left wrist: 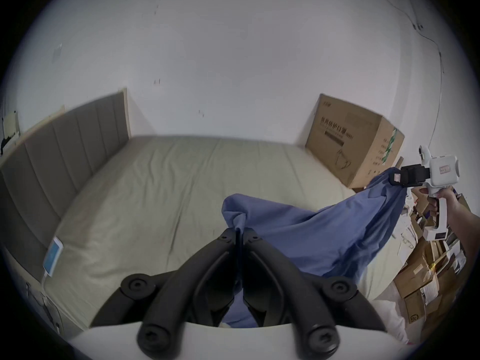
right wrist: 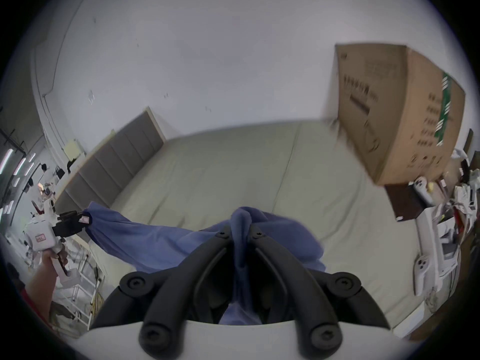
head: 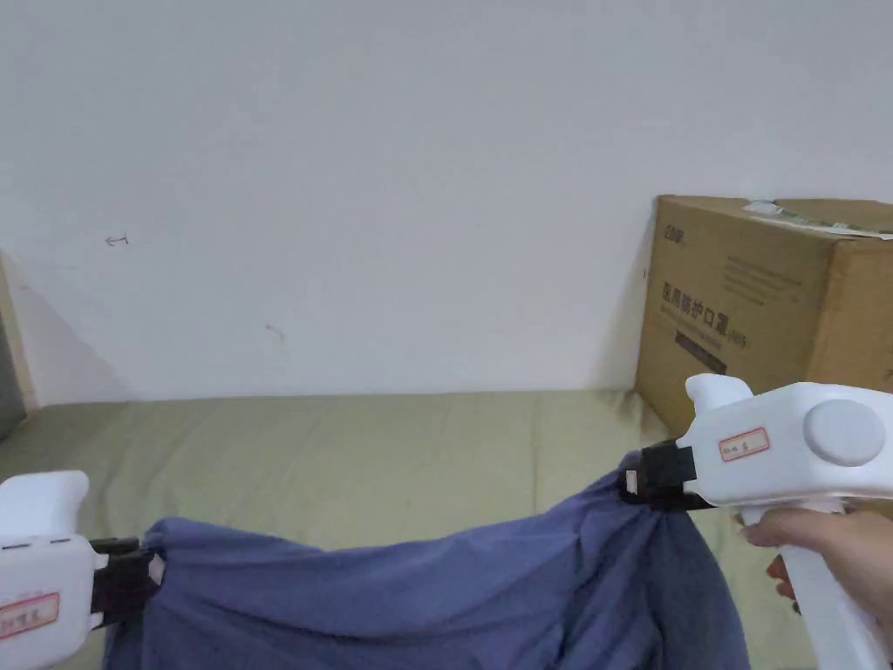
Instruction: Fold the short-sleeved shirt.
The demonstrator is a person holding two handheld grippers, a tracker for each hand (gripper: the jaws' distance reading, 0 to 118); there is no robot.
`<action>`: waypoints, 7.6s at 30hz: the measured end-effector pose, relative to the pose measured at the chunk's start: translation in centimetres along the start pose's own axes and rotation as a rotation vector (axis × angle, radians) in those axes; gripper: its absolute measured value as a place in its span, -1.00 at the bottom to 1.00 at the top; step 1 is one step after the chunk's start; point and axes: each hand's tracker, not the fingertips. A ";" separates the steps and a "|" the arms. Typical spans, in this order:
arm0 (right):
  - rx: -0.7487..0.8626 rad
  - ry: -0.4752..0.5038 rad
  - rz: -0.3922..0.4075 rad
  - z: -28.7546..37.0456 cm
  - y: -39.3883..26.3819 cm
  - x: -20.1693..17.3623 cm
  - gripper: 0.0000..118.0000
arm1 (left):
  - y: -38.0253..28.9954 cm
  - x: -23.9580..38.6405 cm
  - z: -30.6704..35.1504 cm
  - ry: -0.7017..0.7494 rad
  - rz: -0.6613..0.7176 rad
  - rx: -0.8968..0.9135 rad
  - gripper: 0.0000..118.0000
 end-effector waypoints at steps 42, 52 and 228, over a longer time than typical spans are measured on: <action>0.139 -0.274 0.196 -14.2 12.1 0.8 -0.86 | 13.8 1.1 -17.3 0.158 -0.091 0.116 -0.91; -0.275 -0.199 0.148 -18.2 -15.5 5.3 -0.86 | -13.0 1.7 -20.5 -0.058 -0.046 -0.353 -0.91; 0.506 -0.433 0.105 2.5 28.8 2.7 -0.90 | 32.6 -1.9 -11.5 0.199 0.037 0.231 -0.88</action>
